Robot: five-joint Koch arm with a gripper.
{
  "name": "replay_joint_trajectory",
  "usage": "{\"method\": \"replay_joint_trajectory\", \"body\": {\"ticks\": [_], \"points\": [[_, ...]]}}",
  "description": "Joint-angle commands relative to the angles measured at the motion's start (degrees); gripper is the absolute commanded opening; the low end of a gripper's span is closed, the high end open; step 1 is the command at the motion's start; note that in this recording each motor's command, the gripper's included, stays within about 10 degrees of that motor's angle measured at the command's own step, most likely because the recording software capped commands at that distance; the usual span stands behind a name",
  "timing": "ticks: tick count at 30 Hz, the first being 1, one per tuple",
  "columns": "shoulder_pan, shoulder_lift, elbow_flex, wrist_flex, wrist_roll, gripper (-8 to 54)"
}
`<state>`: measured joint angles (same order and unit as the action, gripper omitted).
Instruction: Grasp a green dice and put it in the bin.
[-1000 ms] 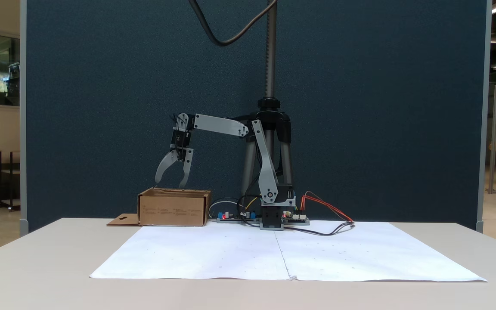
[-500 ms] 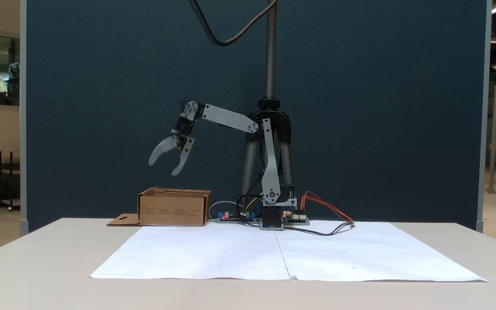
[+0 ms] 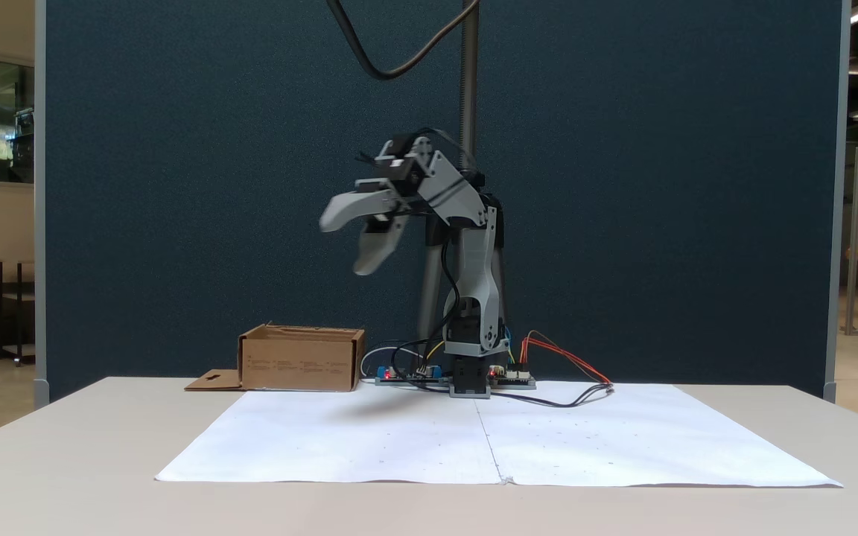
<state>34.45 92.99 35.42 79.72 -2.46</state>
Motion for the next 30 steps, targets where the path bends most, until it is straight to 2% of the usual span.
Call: {"method": "replay_joint_trajectory", "body": {"ticks": [1,8,15,19,26,30], "points": [[-7.4,2.9,-0.7,-0.6,4.9,44.1],[-28.9,2.3,-0.6,-0.7,6.0,44.1],[-38.1,4.0,12.1,-9.0,5.8,43.9],[-38.1,10.6,26.0,-19.1,4.9,43.2],[-36.3,21.2,57.1,-36.2,-5.5,42.2],[-32.3,25.7,66.4,-45.6,-5.4,42.2]]}}
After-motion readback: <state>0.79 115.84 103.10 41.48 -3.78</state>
